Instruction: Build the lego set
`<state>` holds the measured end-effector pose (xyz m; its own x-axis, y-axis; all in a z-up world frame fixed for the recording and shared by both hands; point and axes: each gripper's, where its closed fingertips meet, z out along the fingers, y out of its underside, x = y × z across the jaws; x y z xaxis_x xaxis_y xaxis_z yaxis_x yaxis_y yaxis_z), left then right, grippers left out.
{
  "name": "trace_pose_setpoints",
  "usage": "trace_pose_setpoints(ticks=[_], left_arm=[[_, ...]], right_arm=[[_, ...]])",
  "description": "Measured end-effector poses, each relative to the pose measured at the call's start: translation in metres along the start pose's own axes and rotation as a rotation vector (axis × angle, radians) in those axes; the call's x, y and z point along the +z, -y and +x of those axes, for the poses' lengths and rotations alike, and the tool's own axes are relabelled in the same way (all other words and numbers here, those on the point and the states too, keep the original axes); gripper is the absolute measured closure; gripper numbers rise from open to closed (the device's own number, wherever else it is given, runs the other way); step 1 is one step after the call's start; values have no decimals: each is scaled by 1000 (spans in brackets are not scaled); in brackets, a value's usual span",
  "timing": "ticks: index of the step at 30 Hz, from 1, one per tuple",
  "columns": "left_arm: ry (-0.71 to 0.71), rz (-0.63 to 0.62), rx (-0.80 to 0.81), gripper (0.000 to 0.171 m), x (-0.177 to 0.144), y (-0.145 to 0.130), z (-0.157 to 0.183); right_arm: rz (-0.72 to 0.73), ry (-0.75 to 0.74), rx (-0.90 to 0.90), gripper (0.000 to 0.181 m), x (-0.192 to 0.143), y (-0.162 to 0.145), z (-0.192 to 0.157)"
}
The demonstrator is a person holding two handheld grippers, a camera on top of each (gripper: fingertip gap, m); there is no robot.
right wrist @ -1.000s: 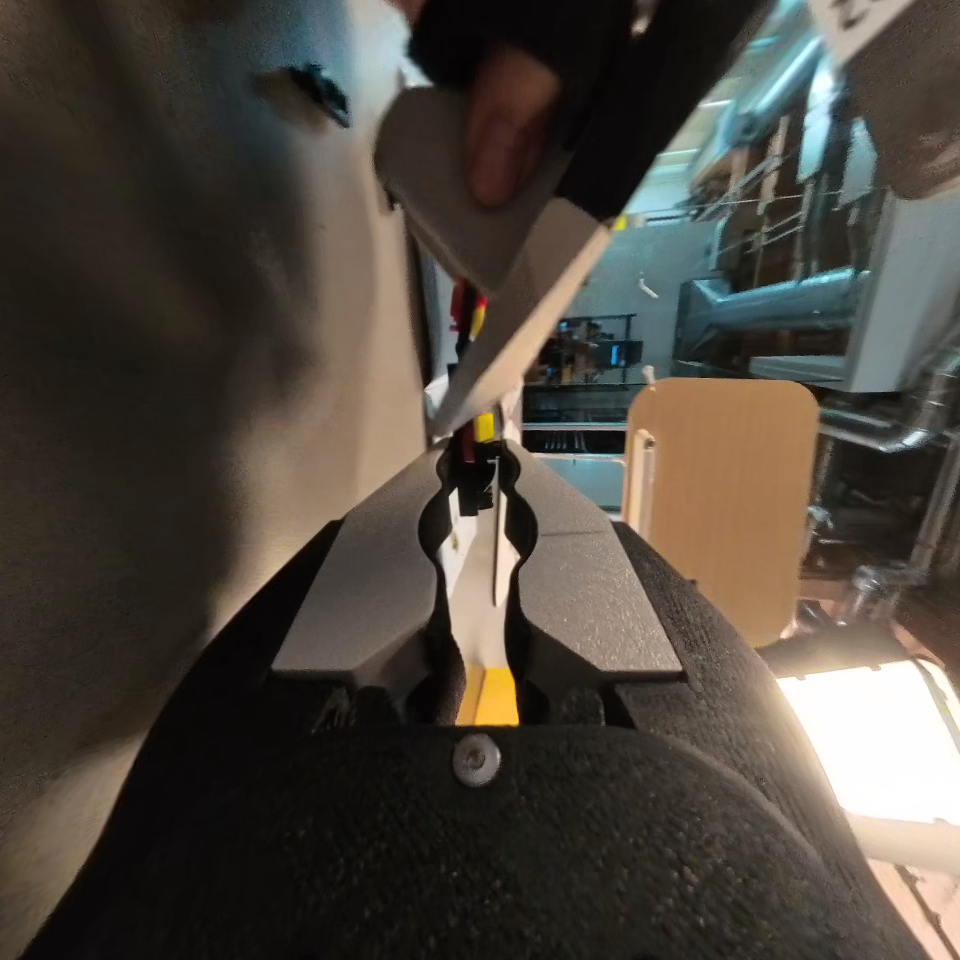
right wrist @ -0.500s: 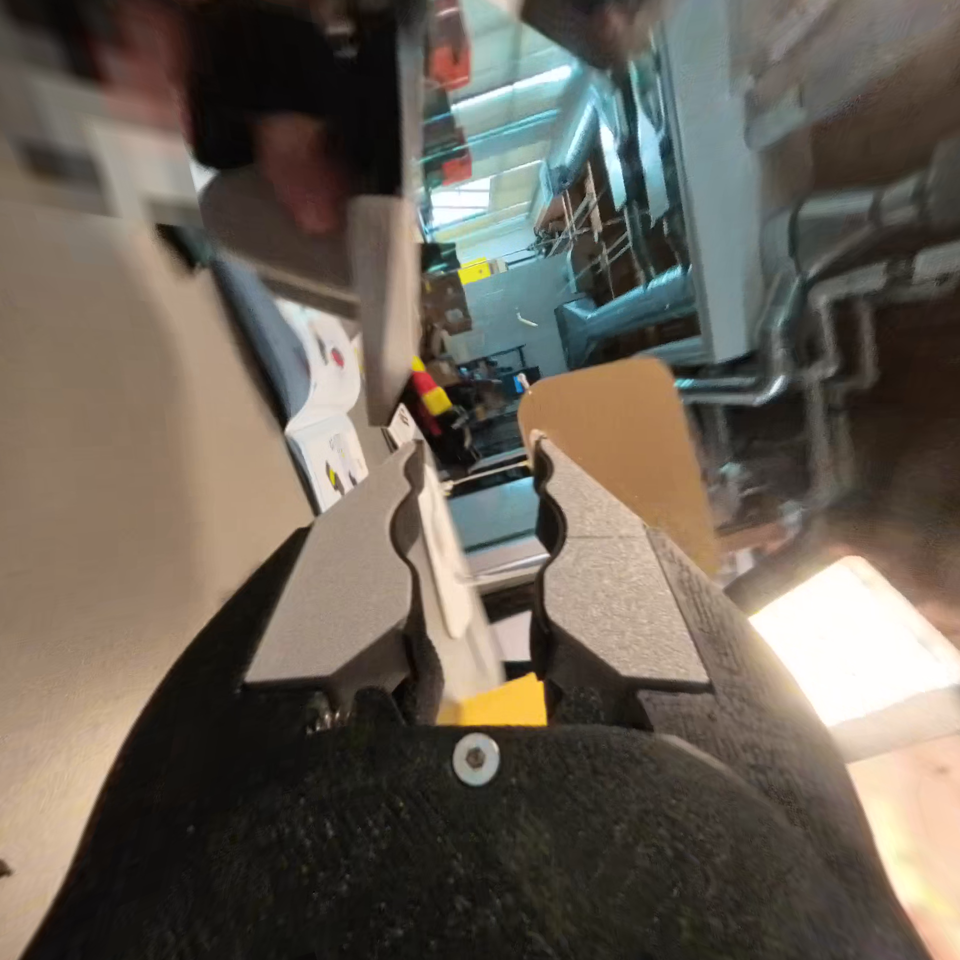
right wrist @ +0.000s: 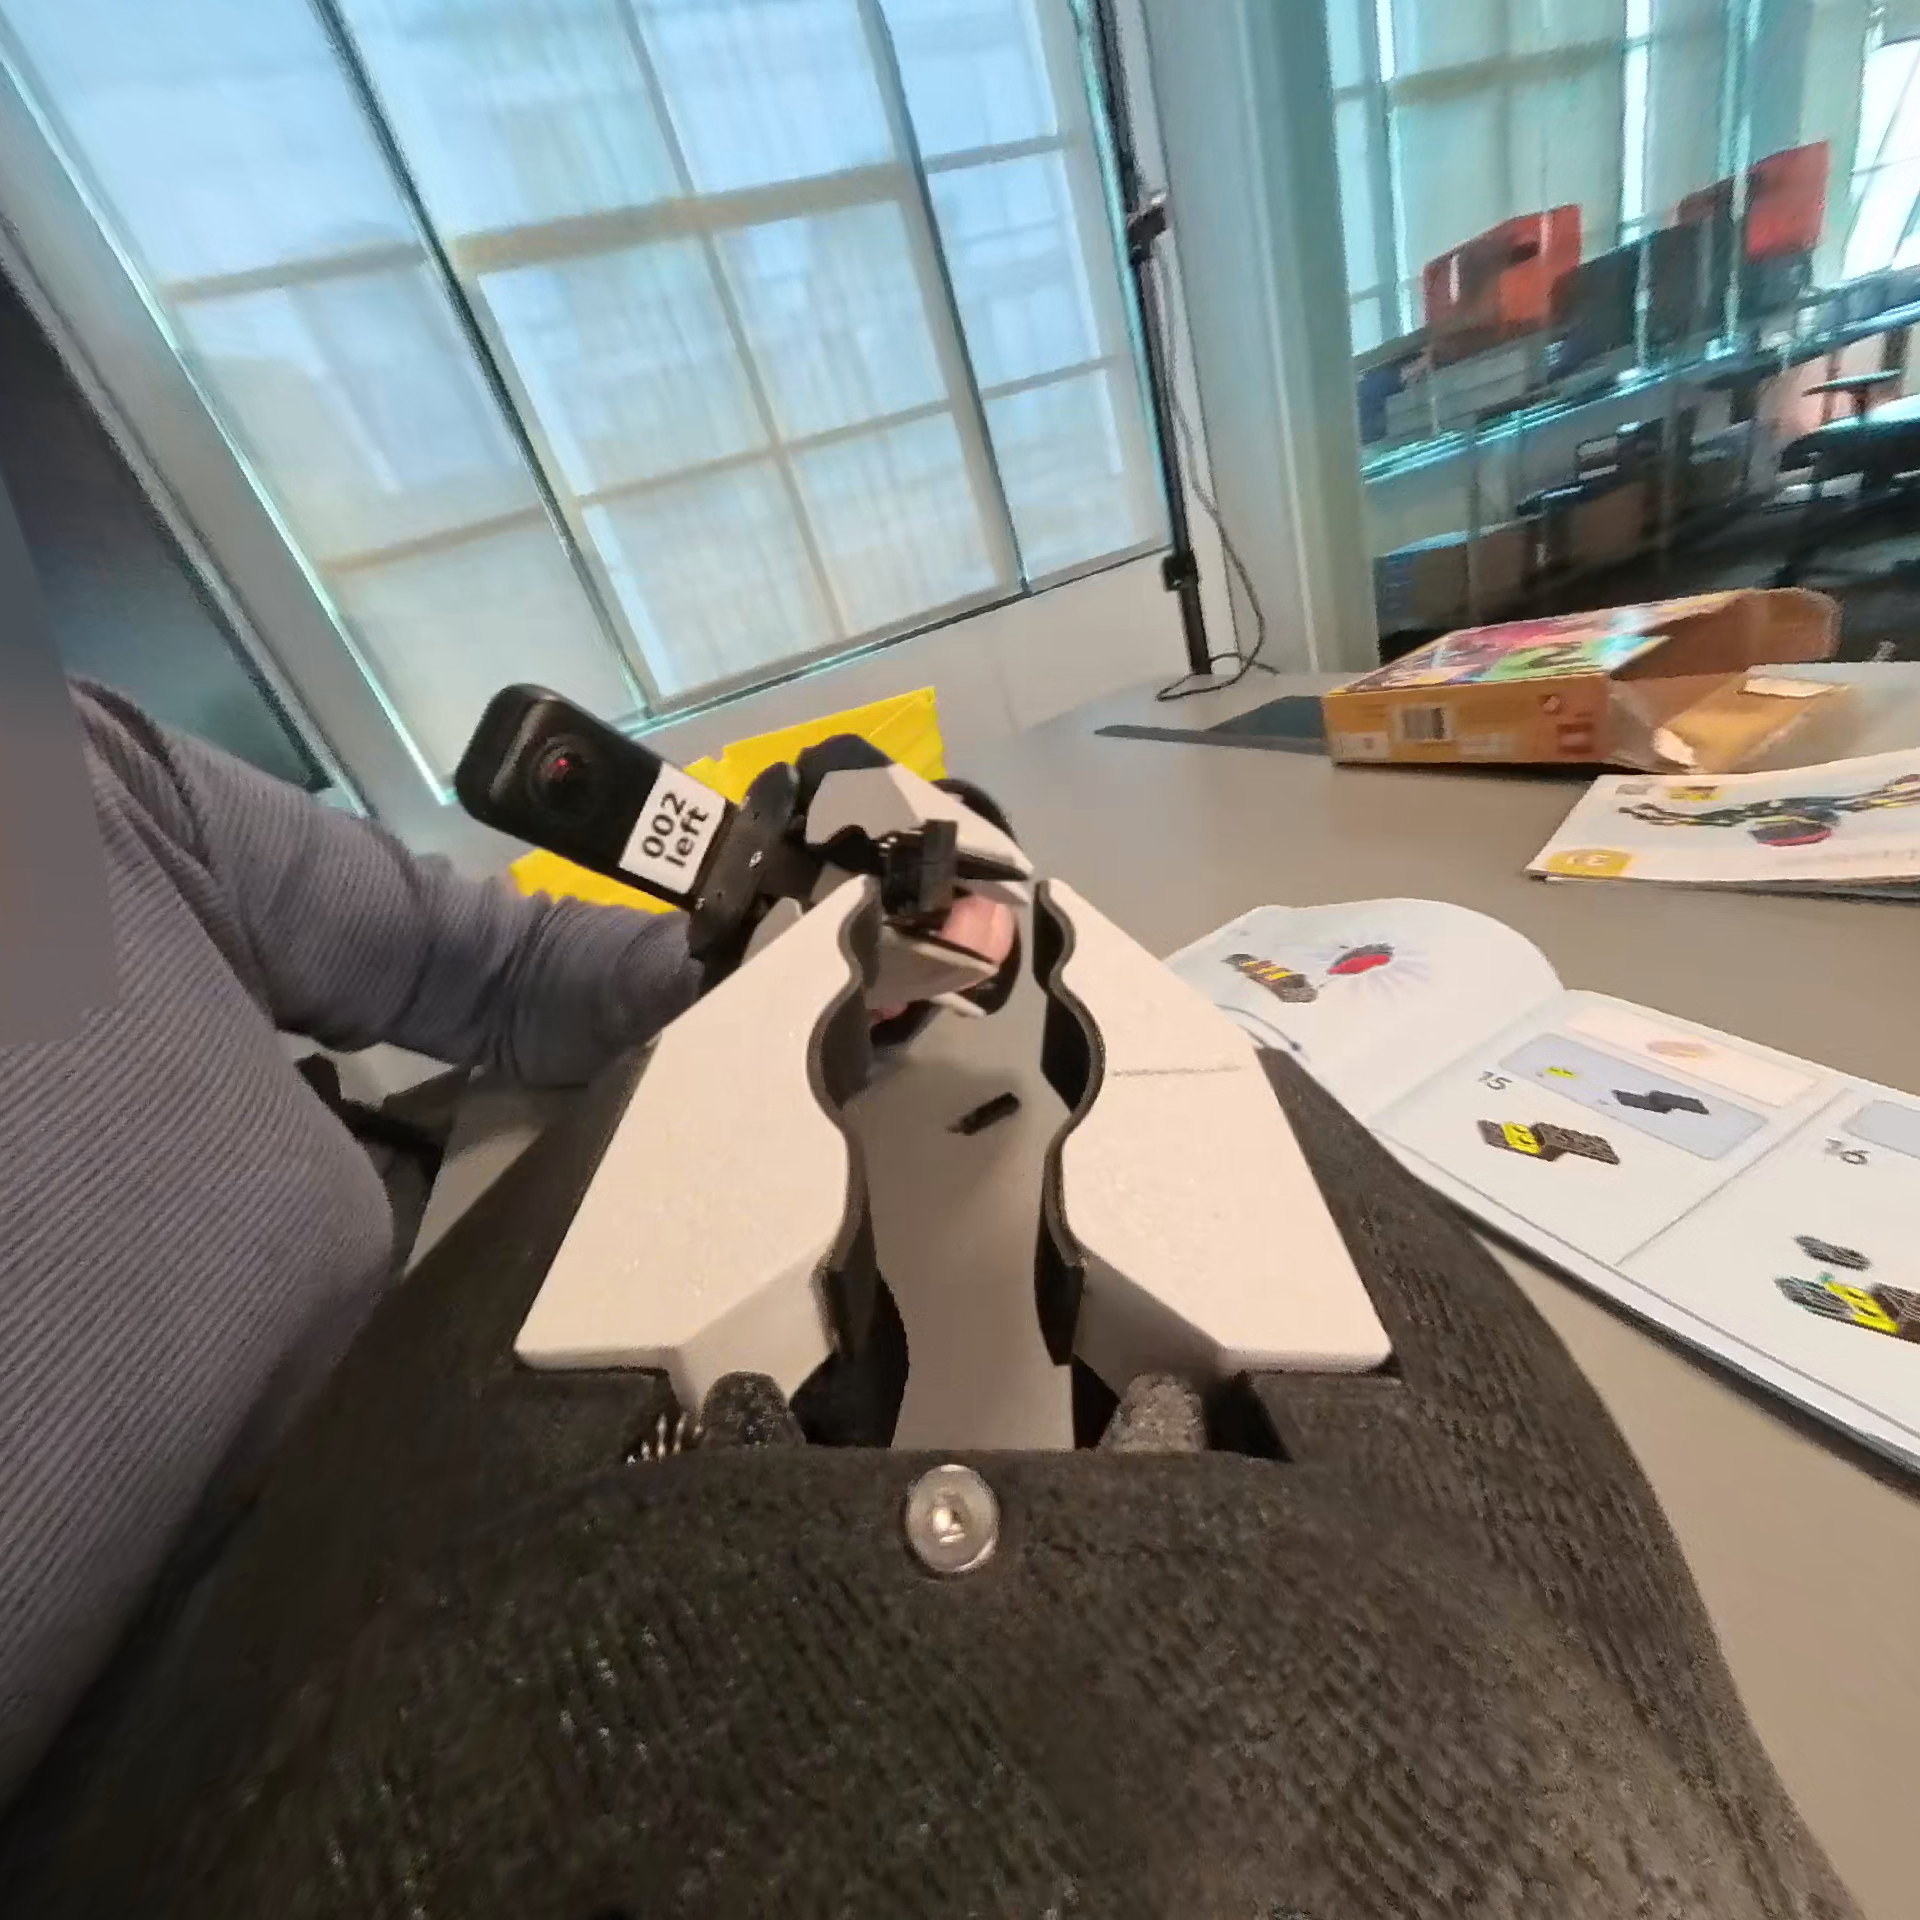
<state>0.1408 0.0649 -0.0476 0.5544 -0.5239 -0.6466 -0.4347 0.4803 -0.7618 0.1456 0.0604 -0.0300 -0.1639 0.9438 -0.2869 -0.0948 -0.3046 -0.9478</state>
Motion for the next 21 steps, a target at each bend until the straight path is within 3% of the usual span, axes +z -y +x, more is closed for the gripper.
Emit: trace_pose_setpoints(ticks=[3,6,8,10,12,17,21], left_arm=[[3,-19,87,155,0,-2,4],[-8,-36,114,154,1,-6,8],[-73,-28,52,152,1,-7,17],[-172,-27,-82,132,1,-4,26],[-271,-8,-235,125,1,2,34],[-477,-4,-440,157,-5,4,51],[-434,-69,-330,159,-3,-8,48]], right_arm=[[-33,43,-18,171,2,-5,-8],[-77,38,-107,171,0,-10,-10],[-119,39,-173,171,-2,-15,-11],[-164,51,-224,171,-5,-21,-12],[-208,90,-236,171,-6,-29,-17],[-257,119,-259,171,-6,-39,-21],[-240,72,-326,165,-11,-33,-15]])
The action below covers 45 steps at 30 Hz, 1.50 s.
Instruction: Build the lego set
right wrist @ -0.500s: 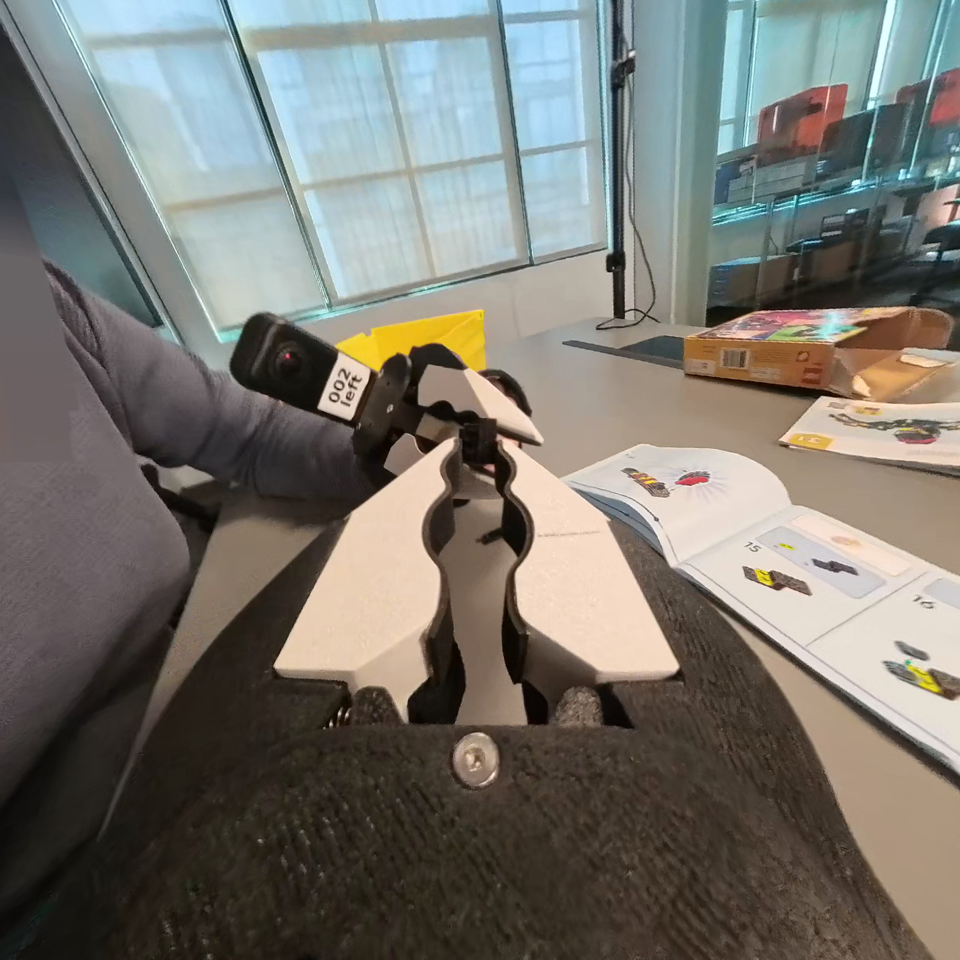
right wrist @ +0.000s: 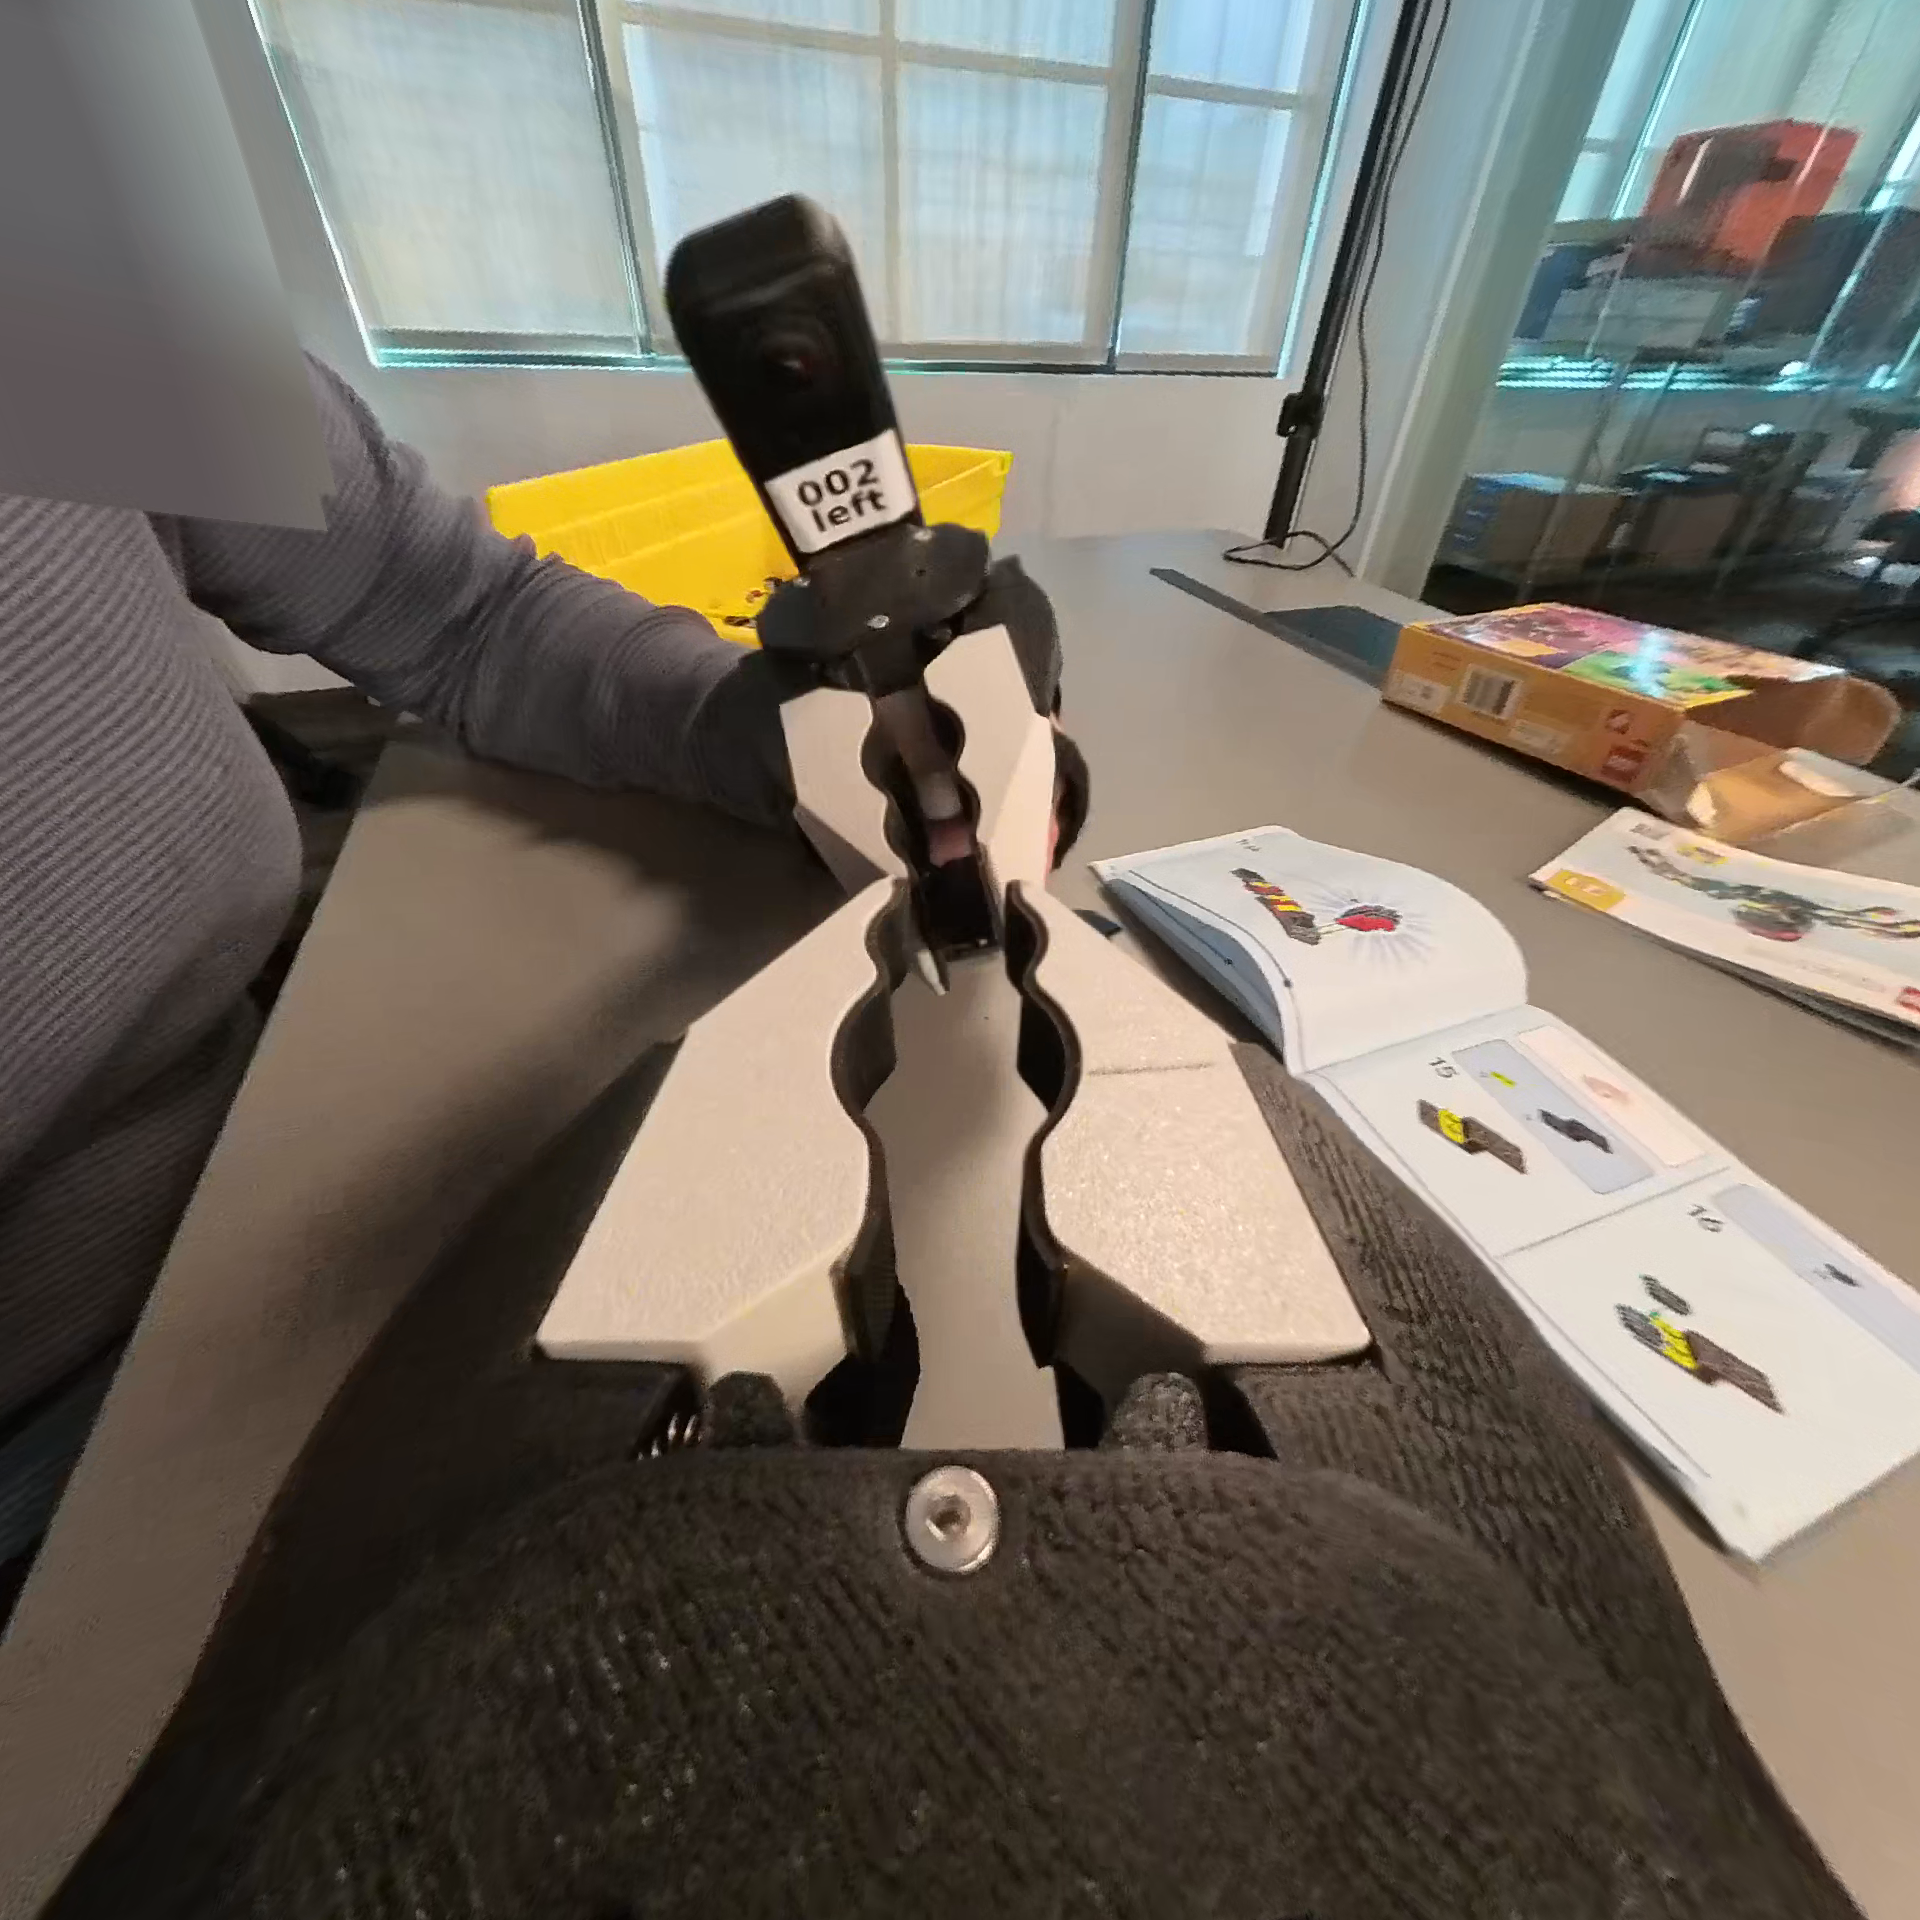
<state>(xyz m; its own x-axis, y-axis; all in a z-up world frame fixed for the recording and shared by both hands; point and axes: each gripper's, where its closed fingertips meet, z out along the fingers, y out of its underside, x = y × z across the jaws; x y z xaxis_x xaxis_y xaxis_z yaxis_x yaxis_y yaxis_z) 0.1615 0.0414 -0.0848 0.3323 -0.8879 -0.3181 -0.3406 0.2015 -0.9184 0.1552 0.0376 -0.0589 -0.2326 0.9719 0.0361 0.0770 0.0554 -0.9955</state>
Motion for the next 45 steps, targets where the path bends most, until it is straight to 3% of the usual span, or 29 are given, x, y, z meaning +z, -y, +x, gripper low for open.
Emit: trace_pose_setpoints(ticks=[9,19,25,27,29,32,38,43,45], left_arm=[[-43,-105,94,159,6,-19,13],[-140,-12,-63,147,6,-5,23],[-201,24,-215,157,4,0,22],[-184,15,-263,157,5,0,17],[-96,-5,-283,157,5,-4,2],[40,-25,-311,157,1,-12,-21],[221,-33,-318,157,-7,-19,-45],[215,-45,-328,157,-4,-22,-43],[219,-51,-333,157,-5,-23,-44]], right_arm=[[-157,29,-113,172,3,-25,-10],[-124,56,-104,173,5,-21,-15],[-107,50,-98,173,4,-17,-14],[-78,-1,-92,167,-2,-11,-4],[-67,-169,-44,150,-18,-7,27],[-285,-359,18,144,-40,-45,61],[-532,-433,296,137,-28,-98,55],[-602,-571,257,150,-25,-102,58],[-605,-560,246,166,-20,-101,55]])
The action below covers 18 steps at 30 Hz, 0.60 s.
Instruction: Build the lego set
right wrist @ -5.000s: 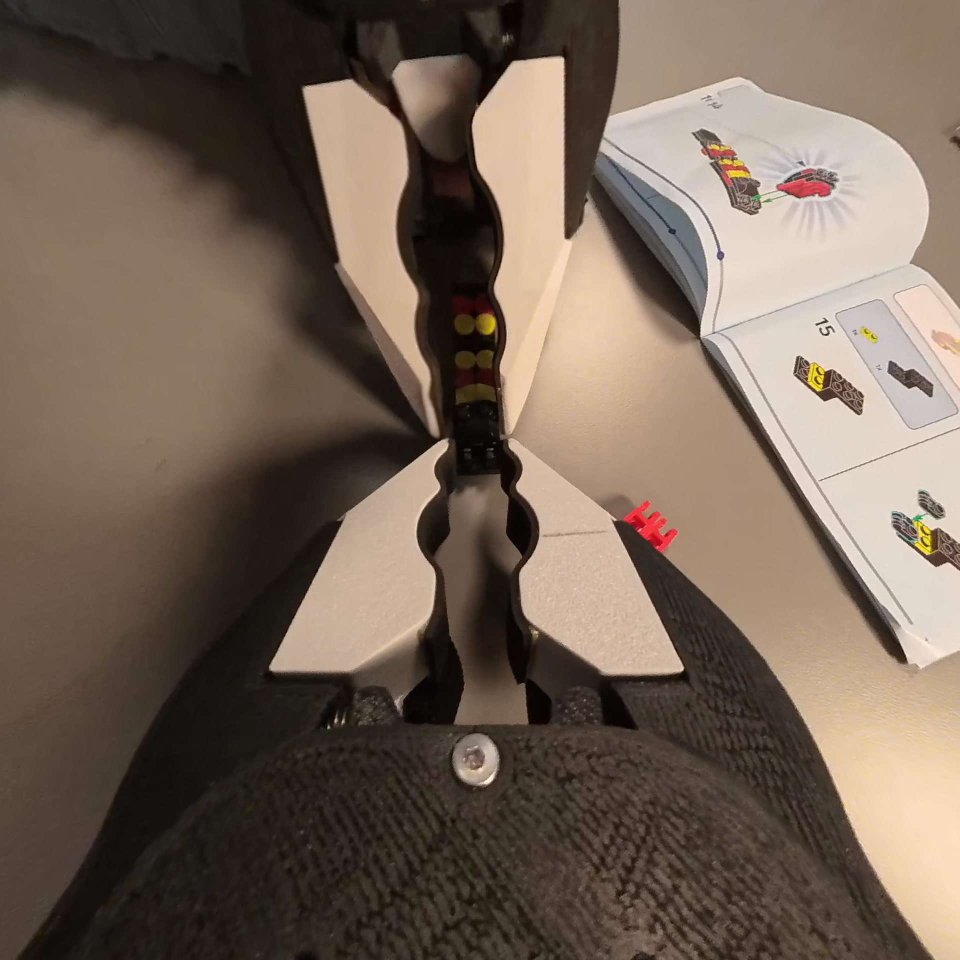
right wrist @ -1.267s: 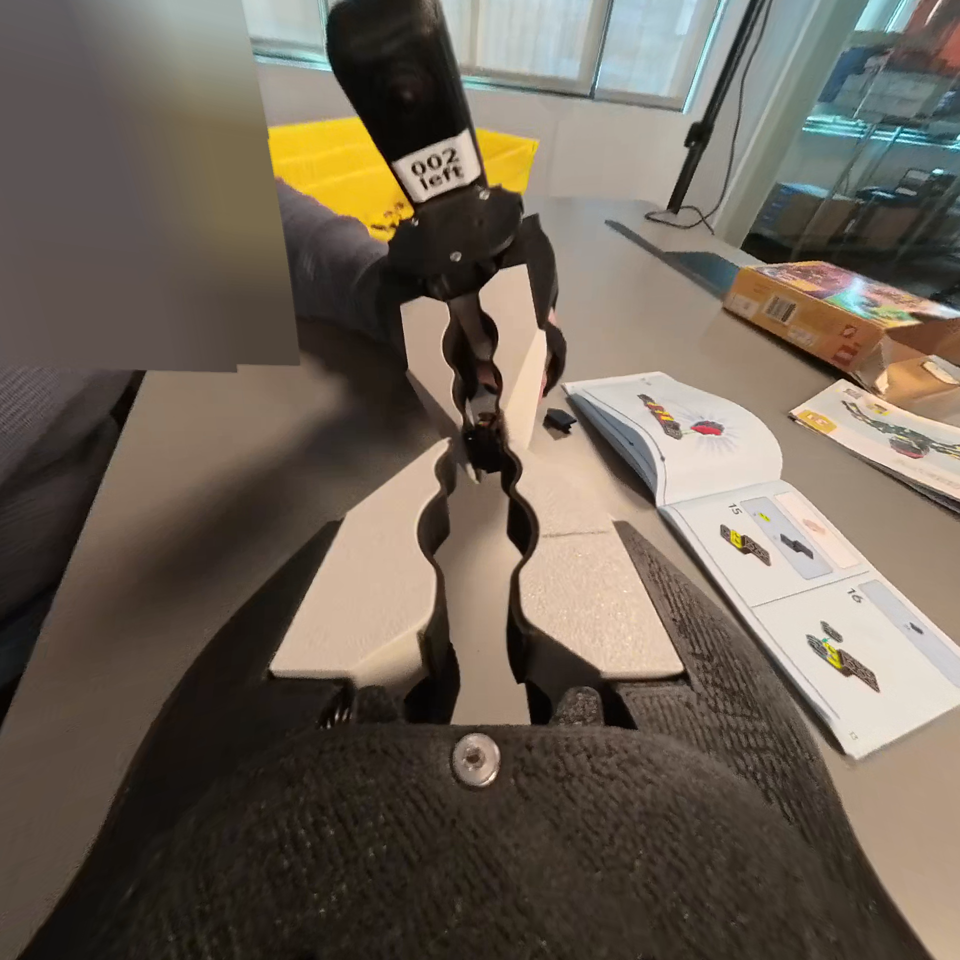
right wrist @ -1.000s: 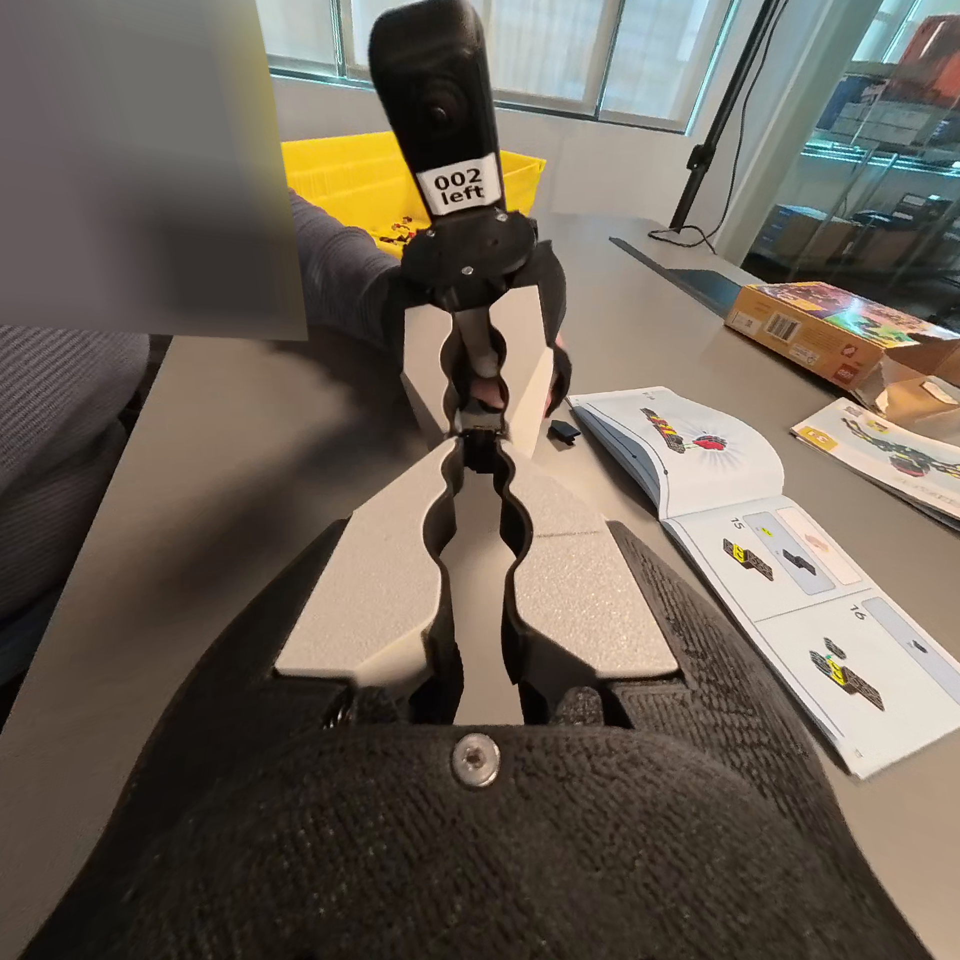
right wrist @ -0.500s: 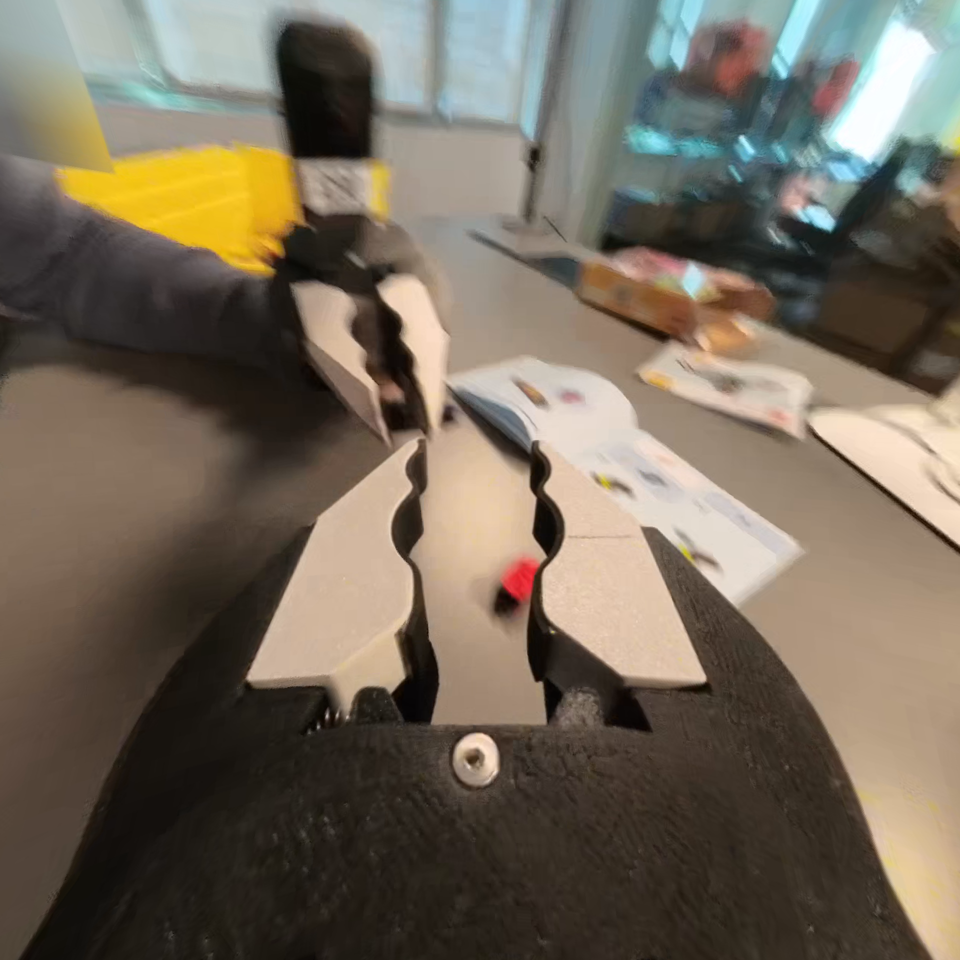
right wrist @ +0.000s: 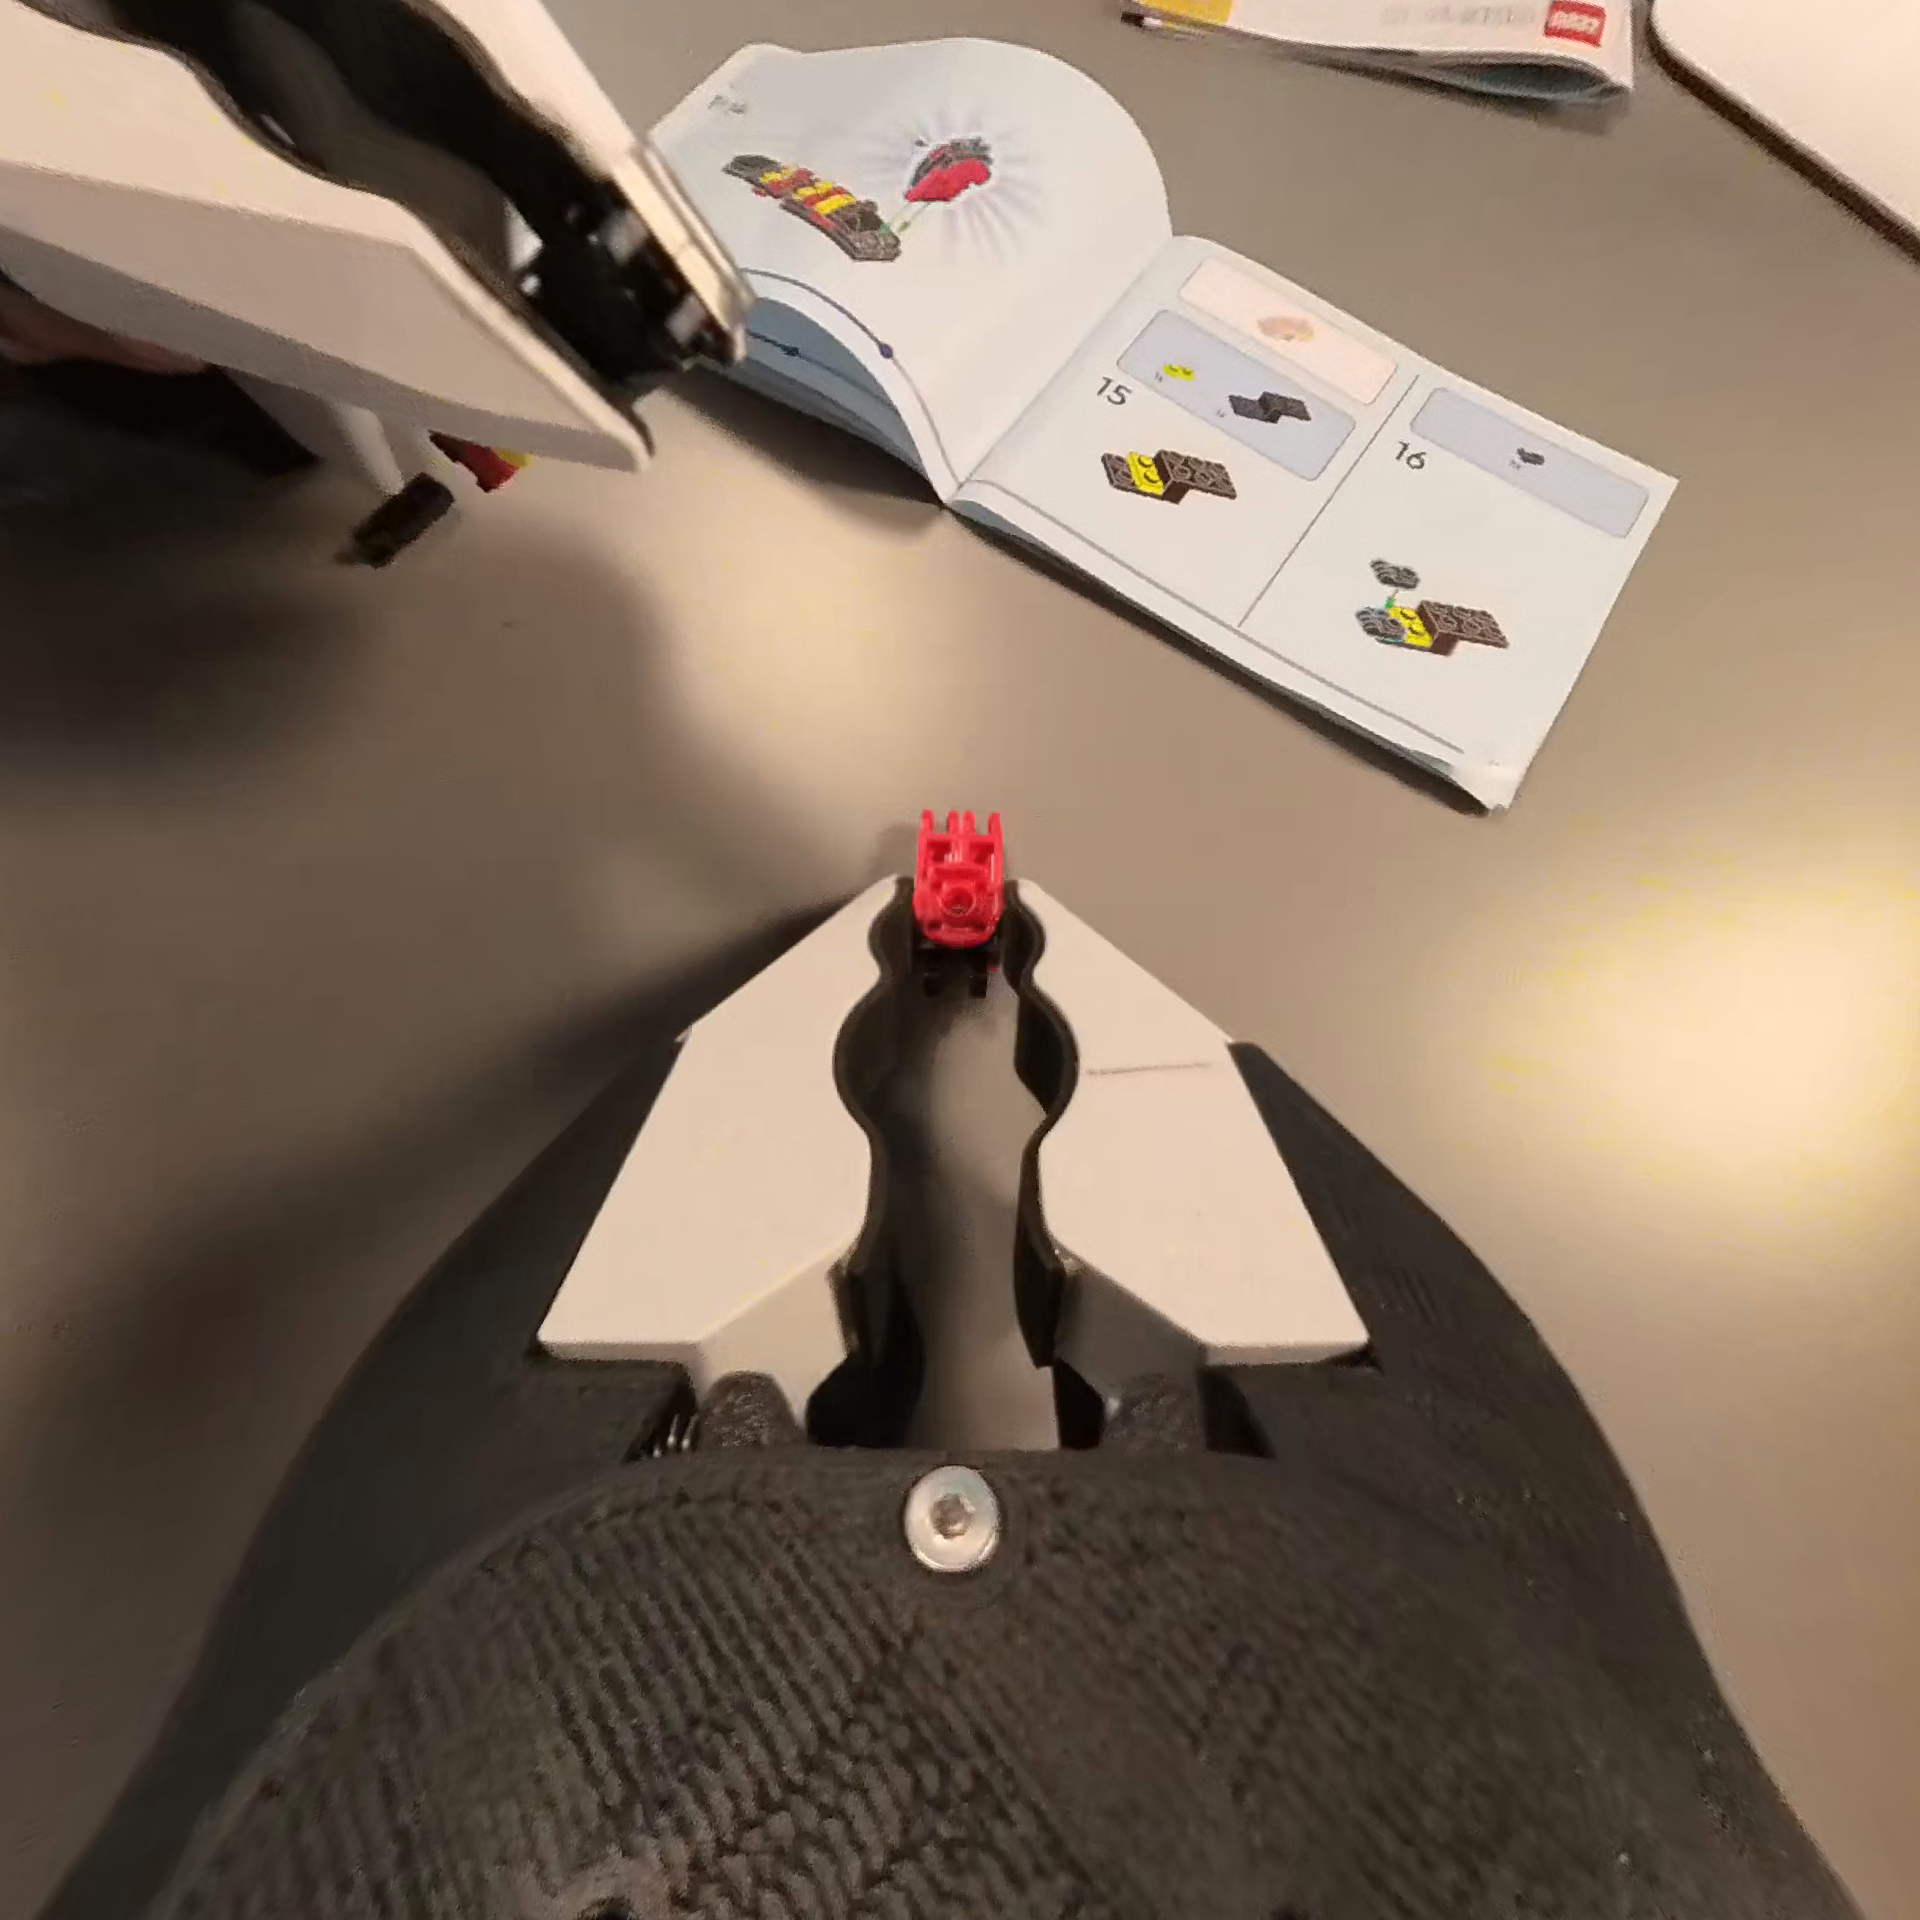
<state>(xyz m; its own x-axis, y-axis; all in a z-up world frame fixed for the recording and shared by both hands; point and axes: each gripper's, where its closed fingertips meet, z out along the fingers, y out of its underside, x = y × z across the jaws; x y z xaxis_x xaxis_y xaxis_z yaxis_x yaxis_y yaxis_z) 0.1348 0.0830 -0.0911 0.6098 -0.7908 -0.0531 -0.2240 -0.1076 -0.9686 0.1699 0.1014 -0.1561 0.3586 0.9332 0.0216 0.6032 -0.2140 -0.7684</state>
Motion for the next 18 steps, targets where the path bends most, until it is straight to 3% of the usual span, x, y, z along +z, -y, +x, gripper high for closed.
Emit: trace_pose_setpoints(ticks=[3,5,9,13,15,18], left_arm=[[-18,-20,-32,157,0,-2,0],[-71,-53,-95,157,1,-3,5],[-289,-241,-340,157,3,-24,27],[-455,-268,-658,157,1,-27,40],[-490,-279,-771,157,1,-30,40],[-523,-305,-880,158,0,-34,40]], right_arm=[[9,-90,-177,167,-2,5,5],[99,-231,-450,167,-12,24,8],[270,-534,-1034,167,-32,57,-3],[299,-751,-1494,166,-38,57,-14],[307,-786,-1655,167,-40,53,-19],[258,-726,-1799,167,-36,39,-17]])
